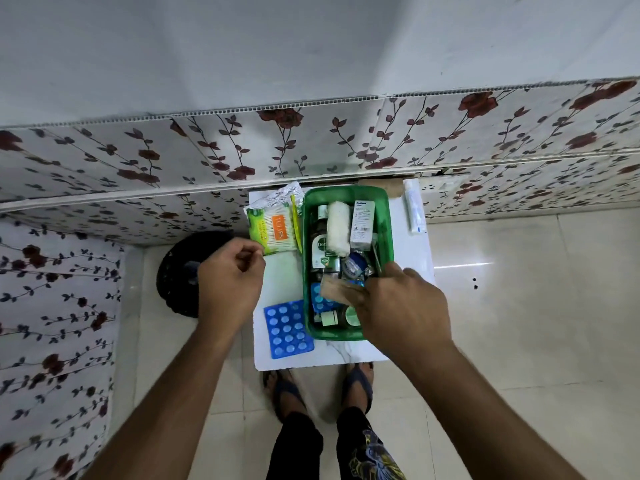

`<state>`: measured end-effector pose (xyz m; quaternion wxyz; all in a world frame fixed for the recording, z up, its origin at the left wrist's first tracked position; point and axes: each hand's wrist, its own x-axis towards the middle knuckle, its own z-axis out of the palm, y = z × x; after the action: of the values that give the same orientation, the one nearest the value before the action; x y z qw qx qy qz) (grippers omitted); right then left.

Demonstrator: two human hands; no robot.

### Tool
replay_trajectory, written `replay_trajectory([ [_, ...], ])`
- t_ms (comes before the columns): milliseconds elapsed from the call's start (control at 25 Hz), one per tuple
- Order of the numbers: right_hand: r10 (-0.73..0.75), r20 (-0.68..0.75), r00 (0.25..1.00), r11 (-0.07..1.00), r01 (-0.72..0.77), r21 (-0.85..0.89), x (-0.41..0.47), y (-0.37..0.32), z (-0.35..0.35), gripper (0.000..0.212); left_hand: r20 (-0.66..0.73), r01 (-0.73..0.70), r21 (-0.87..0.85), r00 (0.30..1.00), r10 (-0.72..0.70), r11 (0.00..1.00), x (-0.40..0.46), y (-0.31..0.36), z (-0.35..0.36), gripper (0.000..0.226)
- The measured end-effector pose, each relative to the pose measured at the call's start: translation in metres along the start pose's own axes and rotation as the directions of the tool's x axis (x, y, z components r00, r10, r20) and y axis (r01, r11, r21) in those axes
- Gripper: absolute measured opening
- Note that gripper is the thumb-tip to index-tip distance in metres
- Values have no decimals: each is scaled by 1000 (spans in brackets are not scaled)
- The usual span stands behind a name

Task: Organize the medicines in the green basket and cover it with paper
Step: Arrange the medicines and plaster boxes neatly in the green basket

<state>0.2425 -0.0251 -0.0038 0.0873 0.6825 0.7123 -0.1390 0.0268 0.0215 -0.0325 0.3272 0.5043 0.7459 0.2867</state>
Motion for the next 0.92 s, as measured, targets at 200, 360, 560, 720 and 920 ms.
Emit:
replay_trajectory([
  [200,-101,9,995,973,101,-206,5,0,22,8,95,68,0,993,-67,998,0,-31,13,14],
  [360,-140,24,990,958,141,-249,9,1,26,11,153,99,13,983,-99,995,-2,-49,18,15],
  [560,-155,103,983,957,175,-231,8,-3,22,23,223,84,117,969,-108,990,-10,-64,17,16],
  [720,-147,-4,989,985,146,-87,3,19,10,33,296,81,231,944,-149,970,-15,-77,17,19],
  [920,339,-11,941,726,-255,639,5,76,21,24,374,44,360,908,-188,932,-29,-81,28,50],
])
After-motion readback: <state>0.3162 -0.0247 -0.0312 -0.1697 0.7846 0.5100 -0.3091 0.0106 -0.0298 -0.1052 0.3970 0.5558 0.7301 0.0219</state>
